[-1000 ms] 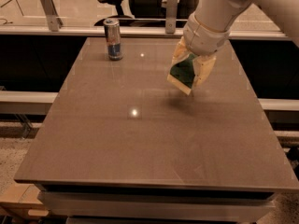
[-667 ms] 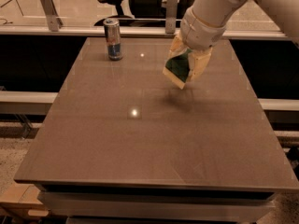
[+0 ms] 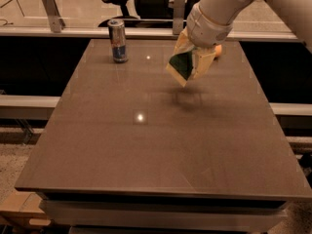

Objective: Move sponge near redbull can

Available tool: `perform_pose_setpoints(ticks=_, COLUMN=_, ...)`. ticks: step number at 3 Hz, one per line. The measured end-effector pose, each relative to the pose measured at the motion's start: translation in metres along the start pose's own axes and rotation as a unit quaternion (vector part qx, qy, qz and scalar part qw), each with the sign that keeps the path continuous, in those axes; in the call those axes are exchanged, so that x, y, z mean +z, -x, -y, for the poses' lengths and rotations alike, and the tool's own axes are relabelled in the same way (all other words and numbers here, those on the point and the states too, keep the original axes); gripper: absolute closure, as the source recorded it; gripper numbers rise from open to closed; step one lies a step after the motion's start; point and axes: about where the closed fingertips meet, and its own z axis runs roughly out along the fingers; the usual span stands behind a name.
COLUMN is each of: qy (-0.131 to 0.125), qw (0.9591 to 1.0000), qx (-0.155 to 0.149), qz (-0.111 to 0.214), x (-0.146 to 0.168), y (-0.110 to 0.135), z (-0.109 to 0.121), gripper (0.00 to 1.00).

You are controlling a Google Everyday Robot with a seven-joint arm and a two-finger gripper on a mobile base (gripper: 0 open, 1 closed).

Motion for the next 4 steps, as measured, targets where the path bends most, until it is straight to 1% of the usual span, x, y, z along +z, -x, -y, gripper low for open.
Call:
perform_pose_setpoints(ticks=1, qy=-0.001, qw=1.0, qx=0.004, qz=-0.002, x=-0.001, y=0.002, z=-0.002, gripper=1.0)
perform_pose_setpoints(ticks=2, qy=-0.005, qw=0.9999, qx=0.009, qz=-0.005, x=0.0, y=0.0, z=0.002, gripper=1.0)
perform_pose_setpoints(ticks=3, qy=-0.017, qw=0.9998, qx=0.01, qz=-0.003, x=0.001, y=-0.005, z=0.012, gripper=1.0)
perform_pose_setpoints(ticks=4, qy=-0.011, qw=0.9999, qx=0.001, qz=0.003, x=0.009, y=-0.007, z=0.024, gripper=1.0)
